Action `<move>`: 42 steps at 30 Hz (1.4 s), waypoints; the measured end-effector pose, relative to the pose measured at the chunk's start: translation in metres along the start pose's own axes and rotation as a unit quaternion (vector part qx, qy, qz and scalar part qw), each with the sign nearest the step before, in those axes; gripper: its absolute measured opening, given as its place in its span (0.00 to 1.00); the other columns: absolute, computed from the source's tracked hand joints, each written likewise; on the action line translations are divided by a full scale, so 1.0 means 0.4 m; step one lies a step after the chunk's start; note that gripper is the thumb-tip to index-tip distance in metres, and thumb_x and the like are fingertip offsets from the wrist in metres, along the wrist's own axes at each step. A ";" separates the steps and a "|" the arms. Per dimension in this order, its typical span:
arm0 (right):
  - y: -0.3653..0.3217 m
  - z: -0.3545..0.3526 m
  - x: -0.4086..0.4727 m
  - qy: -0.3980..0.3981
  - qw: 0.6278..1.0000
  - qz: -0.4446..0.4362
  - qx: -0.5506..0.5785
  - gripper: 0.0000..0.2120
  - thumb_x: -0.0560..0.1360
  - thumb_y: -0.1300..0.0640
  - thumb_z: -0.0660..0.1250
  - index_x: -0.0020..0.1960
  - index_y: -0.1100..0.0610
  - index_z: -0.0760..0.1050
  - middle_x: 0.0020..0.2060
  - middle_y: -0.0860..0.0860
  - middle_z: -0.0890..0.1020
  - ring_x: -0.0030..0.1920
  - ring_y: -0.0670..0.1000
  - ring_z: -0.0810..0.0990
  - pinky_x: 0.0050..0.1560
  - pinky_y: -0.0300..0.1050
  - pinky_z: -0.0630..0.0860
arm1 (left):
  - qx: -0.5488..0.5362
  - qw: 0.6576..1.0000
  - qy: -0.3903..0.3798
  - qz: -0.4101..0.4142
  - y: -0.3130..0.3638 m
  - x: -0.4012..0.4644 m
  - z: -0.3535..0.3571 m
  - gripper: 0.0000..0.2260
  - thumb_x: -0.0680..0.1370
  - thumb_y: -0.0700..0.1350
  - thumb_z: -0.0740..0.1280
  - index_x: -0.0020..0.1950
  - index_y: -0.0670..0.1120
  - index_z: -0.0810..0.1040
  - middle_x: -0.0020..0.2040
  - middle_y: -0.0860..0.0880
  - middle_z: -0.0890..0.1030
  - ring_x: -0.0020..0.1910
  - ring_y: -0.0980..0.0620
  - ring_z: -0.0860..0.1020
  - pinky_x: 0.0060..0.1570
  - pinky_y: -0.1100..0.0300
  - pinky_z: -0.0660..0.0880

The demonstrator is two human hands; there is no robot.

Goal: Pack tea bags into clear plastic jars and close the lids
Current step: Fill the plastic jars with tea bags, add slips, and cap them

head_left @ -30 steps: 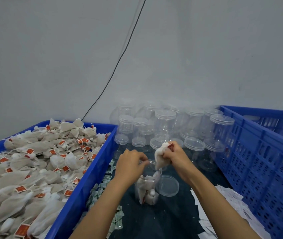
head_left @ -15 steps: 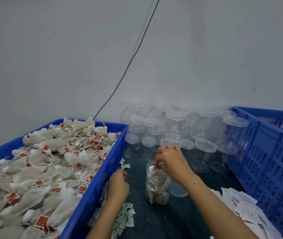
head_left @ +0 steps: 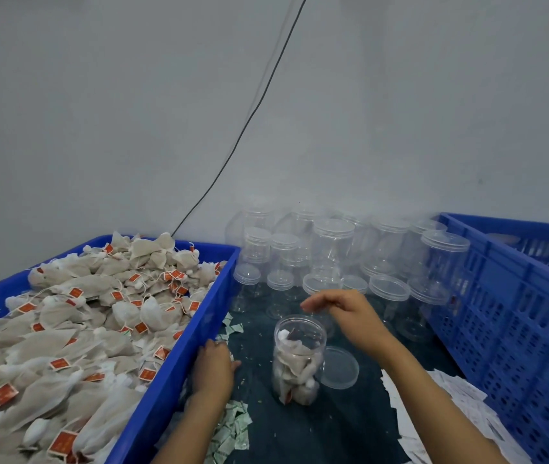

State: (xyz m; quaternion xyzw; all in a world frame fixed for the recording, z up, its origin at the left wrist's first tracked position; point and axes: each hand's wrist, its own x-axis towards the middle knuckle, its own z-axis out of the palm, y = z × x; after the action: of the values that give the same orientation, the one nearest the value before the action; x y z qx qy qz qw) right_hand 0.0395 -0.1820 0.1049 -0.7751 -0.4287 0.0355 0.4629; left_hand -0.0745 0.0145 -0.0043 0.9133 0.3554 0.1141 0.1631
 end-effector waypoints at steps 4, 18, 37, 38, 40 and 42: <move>0.097 -0.055 -0.066 0.173 0.971 0.069 0.148 0.23 0.74 0.78 0.52 0.43 0.59 0.82 0.39 0.49 0.85 0.41 0.45 0.84 0.43 0.34 0.78 | 0.025 1.000 0.015 0.002 0.008 0.011 0.001 0.12 0.79 0.49 0.67 0.58 0.44 0.75 0.56 0.46 0.78 0.55 0.50 0.77 0.53 0.58 0.76; 0.362 -0.132 -0.188 0.177 0.947 0.266 -0.020 0.14 0.75 0.72 0.63 0.44 0.55 0.79 0.45 0.52 0.82 0.50 0.53 0.80 0.52 0.49 0.76 | -0.035 0.997 0.059 0.035 0.020 0.014 -0.053 0.05 0.79 0.36 0.64 0.44 0.42 0.73 0.40 0.47 0.80 0.40 0.53 0.79 0.38 0.58 0.74; 0.361 -0.126 -0.185 -0.073 0.892 0.260 -0.363 0.13 0.72 0.51 0.71 0.56 0.46 0.79 0.55 0.46 0.82 0.52 0.48 0.80 0.49 0.41 0.74 | -0.238 0.928 0.144 0.247 0.203 -0.048 -0.166 0.05 0.71 0.46 0.76 0.40 0.52 0.80 0.37 0.59 0.82 0.40 0.62 0.80 0.42 0.64 0.75; 0.362 -0.125 -0.185 -0.076 0.890 0.262 -0.366 0.12 0.73 0.51 0.71 0.56 0.47 0.79 0.54 0.47 0.82 0.52 0.48 0.80 0.49 0.41 0.74 | -0.210 0.934 0.137 0.253 0.211 -0.052 -0.156 0.05 0.70 0.48 0.76 0.39 0.53 0.81 0.37 0.60 0.81 0.41 0.61 0.78 0.42 0.64 0.73; 0.362 -0.123 -0.183 -0.082 0.886 0.259 -0.376 0.10 0.74 0.52 0.69 0.56 0.47 0.79 0.53 0.47 0.82 0.51 0.48 0.80 0.48 0.41 0.74 | -0.133 0.942 0.147 0.270 0.219 -0.050 -0.133 0.03 0.70 0.49 0.75 0.40 0.53 0.82 0.39 0.60 0.78 0.44 0.60 0.72 0.42 0.65 0.66; 0.361 -0.117 -0.183 -0.084 0.877 0.245 -0.405 0.07 0.76 0.55 0.64 0.51 0.49 0.80 0.49 0.49 0.83 0.50 0.50 0.81 0.46 0.42 0.73 | -0.036 0.948 0.145 0.282 0.228 -0.047 -0.117 0.02 0.72 0.50 0.73 0.42 0.53 0.83 0.43 0.58 0.81 0.47 0.58 0.71 0.43 0.66 0.62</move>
State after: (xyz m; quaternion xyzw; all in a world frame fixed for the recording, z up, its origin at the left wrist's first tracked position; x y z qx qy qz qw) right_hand 0.1058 -0.2947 -0.0014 -0.9691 -0.2391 0.0367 0.0473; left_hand -0.0474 -0.0516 0.0715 0.9432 0.0988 0.2998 0.1040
